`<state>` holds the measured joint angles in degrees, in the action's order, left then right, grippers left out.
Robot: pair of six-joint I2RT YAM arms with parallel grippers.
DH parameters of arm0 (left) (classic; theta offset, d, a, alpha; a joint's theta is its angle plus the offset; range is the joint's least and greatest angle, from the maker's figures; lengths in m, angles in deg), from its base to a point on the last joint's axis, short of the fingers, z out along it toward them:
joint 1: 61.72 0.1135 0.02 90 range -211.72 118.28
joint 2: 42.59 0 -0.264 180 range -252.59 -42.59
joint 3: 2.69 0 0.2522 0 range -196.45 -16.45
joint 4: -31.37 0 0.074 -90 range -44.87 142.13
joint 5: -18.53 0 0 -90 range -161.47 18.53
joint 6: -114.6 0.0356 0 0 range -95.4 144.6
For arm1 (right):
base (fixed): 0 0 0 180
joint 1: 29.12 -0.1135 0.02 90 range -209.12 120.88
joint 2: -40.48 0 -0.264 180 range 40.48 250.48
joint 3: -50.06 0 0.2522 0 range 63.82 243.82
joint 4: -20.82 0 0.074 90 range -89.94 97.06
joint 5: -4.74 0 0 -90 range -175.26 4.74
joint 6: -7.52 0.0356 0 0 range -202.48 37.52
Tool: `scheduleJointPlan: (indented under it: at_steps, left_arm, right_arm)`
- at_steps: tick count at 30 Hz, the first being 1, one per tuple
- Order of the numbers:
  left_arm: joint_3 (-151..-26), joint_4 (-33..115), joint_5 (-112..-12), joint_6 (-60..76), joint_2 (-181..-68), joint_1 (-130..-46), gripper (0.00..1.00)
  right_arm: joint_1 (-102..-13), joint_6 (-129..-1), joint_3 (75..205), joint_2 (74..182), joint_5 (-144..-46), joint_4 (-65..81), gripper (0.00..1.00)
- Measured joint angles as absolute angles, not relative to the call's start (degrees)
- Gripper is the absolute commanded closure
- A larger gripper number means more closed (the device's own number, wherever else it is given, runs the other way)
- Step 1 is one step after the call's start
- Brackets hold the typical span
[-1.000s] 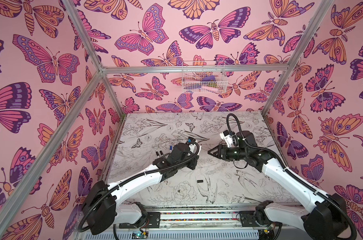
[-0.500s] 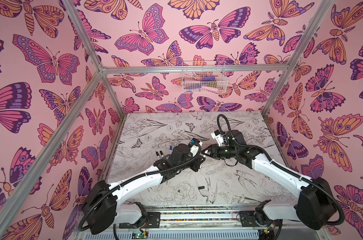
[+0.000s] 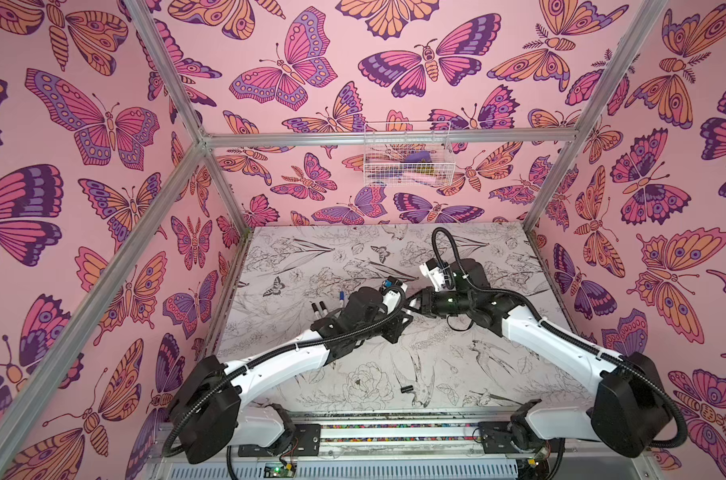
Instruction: Insert the pens into the pen caps
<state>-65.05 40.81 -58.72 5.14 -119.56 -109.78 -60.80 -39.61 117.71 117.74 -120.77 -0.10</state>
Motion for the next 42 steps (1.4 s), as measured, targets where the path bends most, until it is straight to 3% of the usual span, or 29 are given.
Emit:
scheduleJointPlan:
  at_steps: [2,4,9,14,20,23,28,37,42]
  left_arm:
    - [-65.1,40.8,-58.7,5.0,-119.6,-109.7,1.0]
    - [-65.1,40.9,-59.1,4.0,-119.3,-109.2,1.0]
    - [-60.4,41.0,-65.1,-2.6,-113.2,-102.6,1.0]
    - [-54.0,42.1,-71.6,-10.3,-105.0,-94.5,1.0]
    - [-52.3,43.8,-74.2,-14.3,-101.2,-93.1,1.0]
    - [-52.3,43.9,-74.5,-15.9,-99.9,-92.9,1.0]
    - [-52.3,43.9,-74.9,-17.3,-97.6,-92.9,1.0]
    - [-52.3,45.7,-75.8,-17.7,-94.9,-92.9,1.0]
    - [-52.3,47.7,-75.8,-17.6,-94.9,-92.9,1.0]
  right_arm:
    - [-60.8,-40.3,117.9,117.6,-121.2,-0.8,0.59]
    - [-61.1,-42.0,117.9,116.7,-121.7,-2.8,0.49]
    - [-62.7,-50.1,115.8,106.6,-120.4,-12.0,0.43]
    - [-75.8,-57.7,109.8,102.1,-113.6,-23.2,0.41]
    - [-91.9,-61.6,108.3,118.3,-103.4,-33.6,0.47]
    - [-94.6,-62.2,110.1,126.5,-99.5,-36.6,0.46]
    - [-99.8,-62.6,114.0,132.9,-93.9,-39.4,0.52]
    - [-100.8,-64.3,116.7,135.4,-91.3,-40.8,0.56]
    - [-97.2,-64.4,116.5,133.5,-91.4,-35.4,0.55]
